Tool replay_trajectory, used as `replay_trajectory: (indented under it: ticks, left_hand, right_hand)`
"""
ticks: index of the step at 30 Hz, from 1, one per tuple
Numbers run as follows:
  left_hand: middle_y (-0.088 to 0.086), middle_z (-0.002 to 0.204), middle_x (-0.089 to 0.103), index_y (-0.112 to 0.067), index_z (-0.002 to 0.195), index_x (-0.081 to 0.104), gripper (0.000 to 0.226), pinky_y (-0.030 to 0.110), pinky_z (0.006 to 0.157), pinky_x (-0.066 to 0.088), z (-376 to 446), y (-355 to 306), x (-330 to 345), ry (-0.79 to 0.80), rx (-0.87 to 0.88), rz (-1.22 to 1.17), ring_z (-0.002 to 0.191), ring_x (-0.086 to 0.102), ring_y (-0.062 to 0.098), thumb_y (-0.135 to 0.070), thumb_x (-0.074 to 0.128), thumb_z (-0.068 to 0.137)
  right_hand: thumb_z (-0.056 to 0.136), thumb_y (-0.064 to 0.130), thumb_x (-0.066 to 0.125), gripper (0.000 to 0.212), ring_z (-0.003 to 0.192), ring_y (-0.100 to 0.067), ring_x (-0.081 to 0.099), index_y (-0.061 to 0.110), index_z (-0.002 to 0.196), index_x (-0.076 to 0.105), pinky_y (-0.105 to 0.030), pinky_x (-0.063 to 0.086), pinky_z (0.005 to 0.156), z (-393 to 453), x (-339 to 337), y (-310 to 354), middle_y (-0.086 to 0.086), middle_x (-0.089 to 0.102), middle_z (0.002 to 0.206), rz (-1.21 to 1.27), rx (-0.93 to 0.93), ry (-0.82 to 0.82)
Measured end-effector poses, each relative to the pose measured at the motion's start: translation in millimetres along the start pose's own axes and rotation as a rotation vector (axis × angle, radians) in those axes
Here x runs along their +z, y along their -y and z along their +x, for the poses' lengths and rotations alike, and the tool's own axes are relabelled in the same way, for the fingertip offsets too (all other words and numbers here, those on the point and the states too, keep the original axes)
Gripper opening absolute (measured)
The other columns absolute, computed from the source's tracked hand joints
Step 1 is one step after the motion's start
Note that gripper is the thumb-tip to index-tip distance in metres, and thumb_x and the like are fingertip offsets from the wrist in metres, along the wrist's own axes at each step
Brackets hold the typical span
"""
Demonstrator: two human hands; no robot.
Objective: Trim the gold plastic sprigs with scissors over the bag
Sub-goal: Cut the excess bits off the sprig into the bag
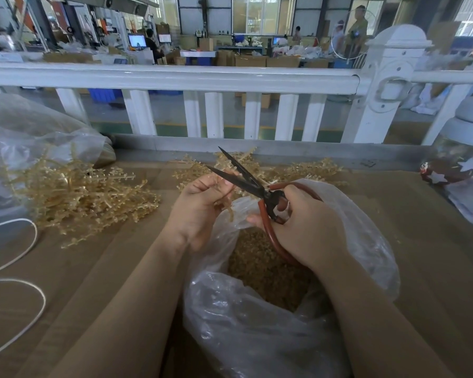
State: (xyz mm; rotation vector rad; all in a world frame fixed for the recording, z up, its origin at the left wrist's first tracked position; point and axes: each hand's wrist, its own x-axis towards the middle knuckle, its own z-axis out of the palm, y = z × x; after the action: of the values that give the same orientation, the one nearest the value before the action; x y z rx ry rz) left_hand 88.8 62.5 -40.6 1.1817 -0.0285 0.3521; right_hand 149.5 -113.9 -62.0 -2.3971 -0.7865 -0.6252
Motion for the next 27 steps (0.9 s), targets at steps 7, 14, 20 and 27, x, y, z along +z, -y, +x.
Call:
replay_trajectory:
  ticks: [7, 14, 20, 27]
  left_hand:
    - [-0.003, 0.066, 0.058, -0.019, 0.069, 0.073, 0.017, 0.017, 0.066, 0.048, -0.2, -0.8, -0.6, 0.031, -0.003, -0.016, 0.064, 0.049, 0.009, -0.015, 0.064, 0.083]
    - [-0.002, 0.068, 0.057, -0.019, 0.069, 0.073, 0.017, 0.018, 0.067, 0.047, 0.4, 0.1, -0.9, 0.028, 0.013, -0.011, 0.064, 0.048, 0.009, -0.015, 0.065, 0.083]
    - [-0.001, 0.071, 0.055, -0.021, 0.069, 0.074, 0.018, 0.019, 0.072, 0.047, 0.7, 0.5, -1.7, 0.036, 0.031, 0.009, 0.067, 0.046, 0.009, -0.017, 0.065, 0.084]
    - [-0.002, 0.068, 0.059, -0.02, 0.07, 0.075, 0.014, 0.018, 0.069, 0.048, 1.1, 0.7, -2.8, 0.025, 0.026, 0.002, 0.065, 0.047, 0.009, -0.017, 0.067, 0.082]
  right_hand:
    - [0.071, 0.096, 0.034, 0.074, 0.057, 0.001, 0.048, 0.027, 0.082, 0.058, -0.024, 0.052, 0.055, -1.5, -2.5, 4.3, 0.019, 0.053, 0.067, -0.044, -0.013, -0.05]
    - [0.067, 0.1, 0.017, 0.083, 0.055, 0.001, 0.047, 0.029, 0.081, 0.058, -0.025, 0.053, 0.055, -0.3, -3.6, 6.4, 0.019, 0.052, 0.064, -0.05, 0.013, -0.047]
    - [0.064, 0.102, 0.014, 0.091, 0.059, -0.001, 0.053, 0.029, 0.086, 0.063, -0.025, 0.055, 0.058, 0.4, -3.8, 6.8, 0.019, 0.059, 0.071, -0.015, 0.02, -0.034]
    - [0.066, 0.101, 0.018, 0.084, 0.057, 0.002, 0.049, 0.03, 0.084, 0.06, -0.023, 0.052, 0.055, 0.6, -4.9, 6.9, 0.019, 0.054, 0.067, -0.03, 0.009, -0.037]
